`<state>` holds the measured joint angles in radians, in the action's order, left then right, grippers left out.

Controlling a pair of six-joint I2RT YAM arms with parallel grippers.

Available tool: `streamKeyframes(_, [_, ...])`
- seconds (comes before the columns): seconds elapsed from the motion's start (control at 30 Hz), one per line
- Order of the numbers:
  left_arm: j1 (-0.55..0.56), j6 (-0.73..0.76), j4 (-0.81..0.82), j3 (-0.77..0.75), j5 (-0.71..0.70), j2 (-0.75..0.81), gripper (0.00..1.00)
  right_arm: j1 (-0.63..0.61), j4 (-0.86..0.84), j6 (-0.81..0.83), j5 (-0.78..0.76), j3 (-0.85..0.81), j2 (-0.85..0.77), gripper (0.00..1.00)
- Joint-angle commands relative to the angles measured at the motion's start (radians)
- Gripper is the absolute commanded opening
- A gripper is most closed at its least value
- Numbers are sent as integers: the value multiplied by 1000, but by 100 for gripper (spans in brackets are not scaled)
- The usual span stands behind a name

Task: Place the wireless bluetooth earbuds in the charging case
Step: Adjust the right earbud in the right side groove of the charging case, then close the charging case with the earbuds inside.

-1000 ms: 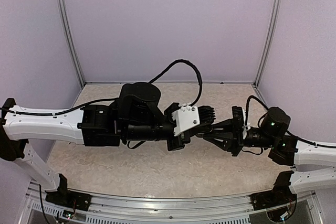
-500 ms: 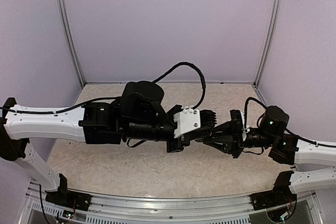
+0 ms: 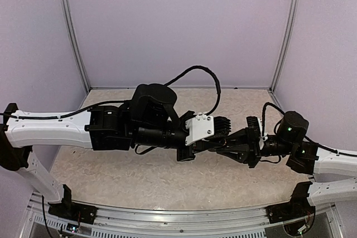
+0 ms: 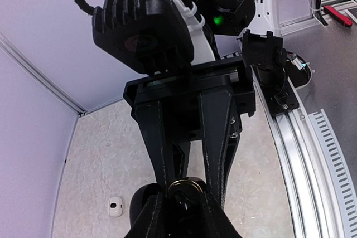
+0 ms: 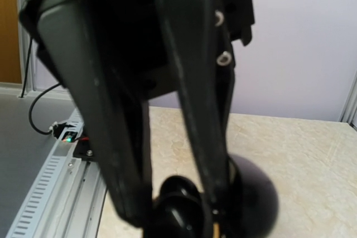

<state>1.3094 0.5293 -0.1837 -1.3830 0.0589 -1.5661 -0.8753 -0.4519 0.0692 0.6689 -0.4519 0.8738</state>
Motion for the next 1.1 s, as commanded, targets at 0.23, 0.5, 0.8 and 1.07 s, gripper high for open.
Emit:
streamKeyframes(0.23, [20,27,32,-8,-8,48,37,-19,-138,-65,-44,24,-1,0])
streamKeyframes(0.5, [22,-48,172,104,-45,147,44,-19,-176,-120,-94,45,-2,0])
streamKeyframes(0.8, [-24,-209,257,156,-145,196,38,-19,-207,-133,-83,50,6,0])
streamKeyframes(1.07, [-62,-349,218,94,-126,114,52,-19,-227,-135,-44,43,17,0])
